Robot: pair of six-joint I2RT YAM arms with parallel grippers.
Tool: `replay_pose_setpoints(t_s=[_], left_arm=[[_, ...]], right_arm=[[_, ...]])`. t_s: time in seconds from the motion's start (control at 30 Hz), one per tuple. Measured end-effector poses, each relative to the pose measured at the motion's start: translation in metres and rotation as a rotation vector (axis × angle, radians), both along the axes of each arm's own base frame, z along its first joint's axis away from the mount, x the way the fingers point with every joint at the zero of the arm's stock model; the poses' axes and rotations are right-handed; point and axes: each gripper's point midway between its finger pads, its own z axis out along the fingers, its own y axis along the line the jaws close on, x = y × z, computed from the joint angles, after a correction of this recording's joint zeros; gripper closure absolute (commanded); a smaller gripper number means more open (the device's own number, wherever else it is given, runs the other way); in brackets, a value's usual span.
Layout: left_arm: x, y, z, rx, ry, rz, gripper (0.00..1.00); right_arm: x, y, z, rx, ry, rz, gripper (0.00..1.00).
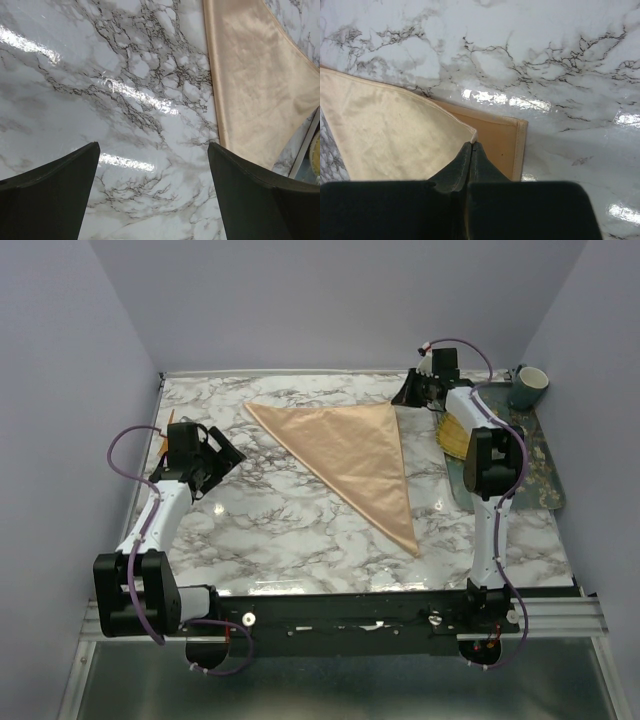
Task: Fold the napkin, place the utensils inside, and roll it up
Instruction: Fold the napkin
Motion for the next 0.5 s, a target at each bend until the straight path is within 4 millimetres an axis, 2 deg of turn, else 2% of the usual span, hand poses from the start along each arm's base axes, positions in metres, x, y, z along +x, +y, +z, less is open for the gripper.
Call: replay_pose_setpoints(t_s=[0.13, 0.23, 0.27, 0.4, 0.43, 0.47, 0.5], left_arm=[[0.005, -0.004, -0.001, -0.017, -0.003, -0.018, 0.05], [0.015, -0.012, 0.002, -0.051, -0.008, -0.053, 0.17], [0.023, -0.017, 0.003, -0.071, -0.013, -0.071, 0.27], [0.062, -0.039, 0.012, -0.159, -0.069, -0.136, 0.50], [0.072, -0.043, 0.016, -0.178, -0.088, -0.147, 0.55], [0.085, -0.047, 0.018, -0.202, -0.106, -0.151, 0.67], [0.104, -0.053, 0.022, -0.235, -0.138, -0.161, 0.71]], right_arm=[[0.000, 0.000, 0.001, 0.004, 0.003, -0.004, 0.52], [0.002, -0.002, 0.003, -0.004, 0.018, -0.016, 0.40], [0.003, -0.003, 0.003, -0.007, 0.021, -0.021, 0.39], [0.006, -0.020, 0.017, -0.087, 0.026, -0.073, 0.37], [0.003, -0.023, 0.021, -0.107, 0.027, -0.085, 0.37], [0.001, -0.026, 0.025, -0.121, 0.026, -0.094, 0.37], [-0.008, -0.025, 0.031, -0.134, 0.032, -0.100, 0.39]])
